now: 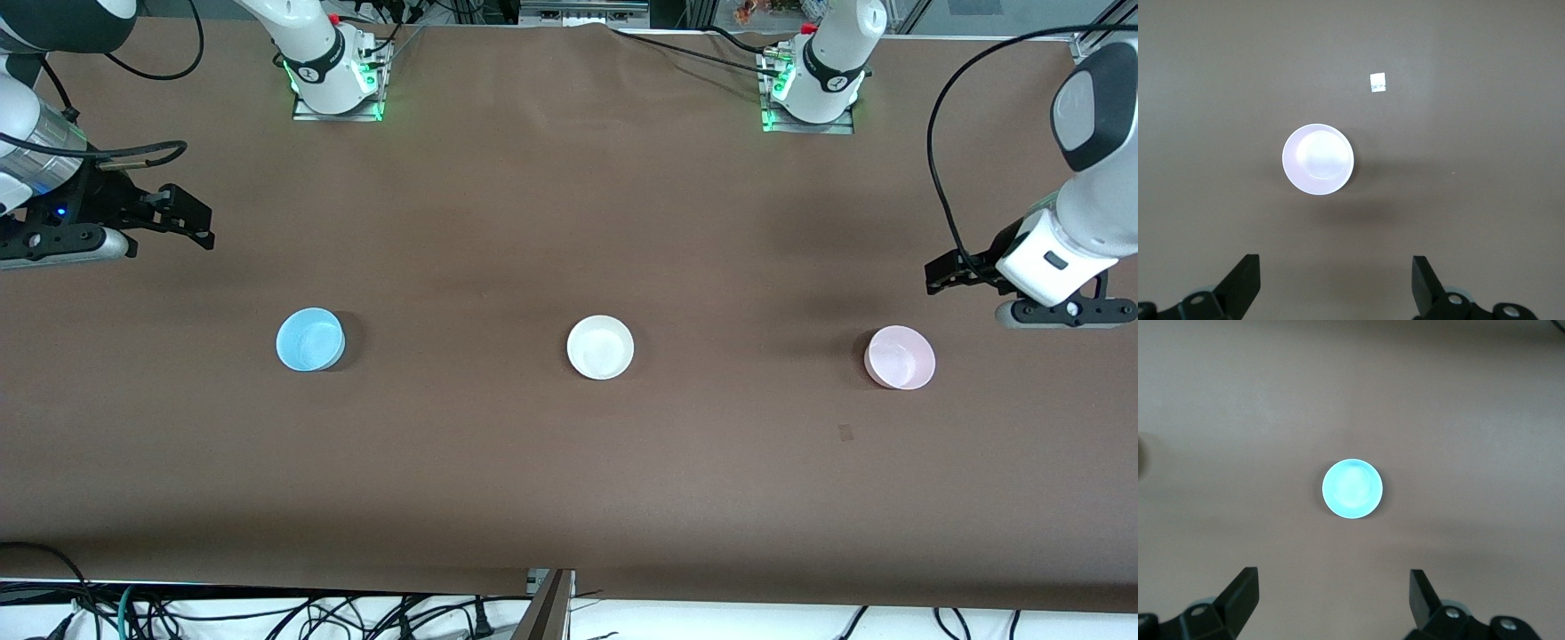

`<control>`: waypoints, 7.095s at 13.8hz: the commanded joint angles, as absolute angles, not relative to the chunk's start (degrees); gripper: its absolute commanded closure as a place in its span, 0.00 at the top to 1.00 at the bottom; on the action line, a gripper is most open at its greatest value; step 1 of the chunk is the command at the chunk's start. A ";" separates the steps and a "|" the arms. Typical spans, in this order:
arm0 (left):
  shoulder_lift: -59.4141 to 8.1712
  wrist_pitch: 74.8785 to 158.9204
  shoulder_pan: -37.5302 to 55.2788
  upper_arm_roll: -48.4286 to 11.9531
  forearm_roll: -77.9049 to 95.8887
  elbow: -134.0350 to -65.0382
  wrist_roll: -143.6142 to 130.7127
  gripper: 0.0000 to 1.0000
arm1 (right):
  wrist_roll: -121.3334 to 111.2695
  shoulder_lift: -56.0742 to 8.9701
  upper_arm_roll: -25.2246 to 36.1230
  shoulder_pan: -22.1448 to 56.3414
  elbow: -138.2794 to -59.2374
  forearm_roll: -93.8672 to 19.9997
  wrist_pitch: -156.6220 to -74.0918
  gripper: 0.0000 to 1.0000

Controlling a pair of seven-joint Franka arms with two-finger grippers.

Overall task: Stack pink and blue bowls on white bowl
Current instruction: 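Move the left gripper down toward the pink bowl rim, then grasp the pink bowl with the left gripper while the right gripper grasps blue, then carry the pink bowl over the white bowl with the left gripper, then open the left gripper on the pink bowl while the right gripper lifts blue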

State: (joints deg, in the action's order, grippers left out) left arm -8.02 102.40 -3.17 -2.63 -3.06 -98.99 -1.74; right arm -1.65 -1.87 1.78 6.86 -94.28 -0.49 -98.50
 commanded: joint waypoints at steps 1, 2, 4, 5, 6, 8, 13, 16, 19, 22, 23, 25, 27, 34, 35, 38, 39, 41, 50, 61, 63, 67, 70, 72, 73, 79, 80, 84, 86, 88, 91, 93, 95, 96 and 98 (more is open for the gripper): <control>-9.05 101.86 -4.13 -2.37 -2.28 -97.12 -0.53 1.00 | -1.05 -2.64 1.67 6.59 -92.64 -1.41 -98.09 1.00; -10.01 102.04 -5.70 -2.37 -2.11 -97.03 -0.53 1.00 | -1.05 -2.64 1.67 6.68 -92.64 -1.41 -98.09 1.00; -12.81 102.48 -7.56 -2.46 -2.45 -96.77 2.09 1.00 | -0.97 -2.72 1.67 6.77 -92.72 -1.41 -98.09 1.00; -15.36 104.39 -8.17 -2.37 -2.63 -96.16 5.85 1.00 | -0.97 -2.72 1.67 6.85 -92.72 -1.41 -98.09 1.00; -17.73 106.50 -9.30 -2.37 -2.64 -95.63 9.72 1.00 | -0.97 -2.72 1.58 6.94 -92.72 -1.41 -98.09 1.00; -22.13 109.49 -9.93 -2.37 -2.72 -95.01 14.31 1.00 | -0.97 -3.16 1.49 7.12 -92.72 -1.41 -98.09 1.00; -29.87 111.44 -11.51 -2.02 -7.90 -94.22 19.42 1.00 | -0.97 -4.04 1.23 7.21 -92.72 -1.49 -98.44 1.00; -32.16 115.74 -11.51 -2.02 -10.98 -92.90 19.86 1.00 | -0.97 -5.45 1.14 9.31 -92.72 -1.41 -100.45 1.00; -35.94 123.29 -12.47 -2.11 -11.78 -93.34 26.09 1.00 | -1.05 -6.15 1.14 9.76 -92.64 -1.41 -100.46 1.00; -38.05 126.12 -13.01 -2.37 -10.90 -93.69 26.81 1.00 | -1.75 -6.59 1.23 9.58 -92.55 -1.32 -100.98 1.00; -38.14 126.38 -12.92 -2.55 -9.68 -93.78 26.81 1.00 | -1.76 -6.59 1.23 9.58 -92.29 -1.41 -101.33 1.00; -38.23 126.30 -12.92 -2.55 -5.47 -94.22 26.81 1.00 | -1.76 -7.46 1.32 9.49 -92.29 -1.23 -101.43 1.00; -39.02 126.39 -13.01 -2.55 -4.22 -95.27 26.81 0.74 | -1.93 -10.35 1.67 8.97 -91.41 -0.88 -102.38 1.00; -38.50 126.12 -12.92 -2.64 -4.22 -96.77 27.07 0.00 | -1.76 -20.03 4.66 6.95 -88.24 -1.23 -102.66 1.00; -38.41 126.12 -12.92 -2.64 -4.22 -96.77 27.07 0.00 | -1.76 -21.26 4.66 6.68 -88.07 -1.23 -102.66 1.00; -37.27 125.60 -12.83 -2.72 -4.22 -96.68 27.07 0.00 | -1.50 -22.14 4.57 7.03 -88.24 -0.79 -102.66 1.00; -36.57 124.99 -12.66 -3.33 -4.13 -96.59 26.81 0.00 | -1.58 -22.32 4.57 7.03 -88.42 -1.05 -102.66 1.00; -33.68 120.44 -12.66 -5.71 -4.13 -95.81 26.54 0.00 | -1.85 -23.89 4.57 6.85 -88.94 -1.14 -103.35 1.00; -32.77 113.03 3.75 -15.73 -4.22 -87.73 -2.13 0.00 | -2.11 -24.35 4.31 7.12 -105.97 -0.88 -126.71 1.00; -44.47 123.40 19.77 -15.64 -3.78 -79.81 -42.89 0.00 | -10.45 -27.33 6.33 6.24 -114.79 -0.97 -138.25 0.90; -44.56 123.40 19.78 -15.64 -1.42 -79.89 -42.02 0.00 | -10.81 -27.33 6.24 5.54 -114.79 -0.88 -137.99 0.62; -45.09 123.40 20.65 -15.73 -0.88 -80.24 -42.01 0.00 | -10.64 -27.77 6.24 5.54 -114.70 -1.23 -137.90 0.28; -45.09 122.96 21.09 -15.73 -0.88 -80.42 -42.01 0.00 | -9.59 -27.86 6.24 5.97 -114.61 -1.32 -137.64 0.00; -45.09 122.87 21.18 -15.65 -0.97 -80.42 -41.14 0.00 | -8.96 -28.21 6.15 5.89 -113.73 -1.41 -137.64 0.00; -45.17 122.87 21.09 -15.64 -0.88 -80.42 -40.09 0.00 | -9.05 -28.30 6.15 5.89 -113.47 -1.41 -137.64 0.00; -45.18 122.61 21.36 -15.64 -0.88 -80.68 -39.99 0.00 | -5.29 -28.30 5.54 6.68 -100.93 -2.63 -118.34 0.00; -45.26 122.61 21.36 -15.64 -0.88 -80.77 -39.90 0.00 | -4.06 -28.13 5.28 6.77 -99.07 -4.64 -116.04 0.00; -45.18 122.43 21.36 -15.64 -0.79 -80.77 -40.34 0.21 | -2.29 -27.69 5.19 7.73 -94.85 -7.82 -110.85 0.00; -45.09 121.73 21.70 -15.56 -1.49 -80.77 -39.99 1.00 | 0.16 -27.69 5.19 8.70 -92.38 -8.61 -107.77 0.00; -44.65 121.73 21.89 -15.56 -1.49 -80.68 -40.08 1.00 | 2.89 -27.69 4.58 9.05 -89.49 -8.70 -104.52 0.00; -43.78 118.15 21.45 -15.21 -1.67 -80.16 -39.99 1.00 | 8.42 -27.69 2.47 9.23 -87.63 -9.83 -102.92 0.00; -40.71 113.14 20.92 -14.77 -2.98 -79.81 -39.73 1.00 | 12.02 -27.69 0.36 9.58 -87.45 -11.51 -102.92 0.00; -37.11 109.70 18.82 -14.77 -3.25 -79.80 -39.73 1.00 | 16.68 -27.77 -1.31 10.45 -86.75 -11.69 -103.27 0.00; -35.35 108.03 17.50 -14.77 -3.25 -79.80 -39.64 1.00 | 18.35 -28.03 -2.54 10.81 -86.49 -12.39 -103.45 0.00; -31.84 104.17 14.26 -14.85 -3.34 -79.80 -39.38 1.00 | 21.52 -28.82 -3.43 12.73 -86.48 -16.06 -104.32 0.00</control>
State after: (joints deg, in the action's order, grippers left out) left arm -35.97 107.51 17.23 -14.63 -2.48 -78.58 -40.89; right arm 18.30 -27.58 -2.70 11.36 -88.02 -13.19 -104.33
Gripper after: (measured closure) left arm 0.000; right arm 0.974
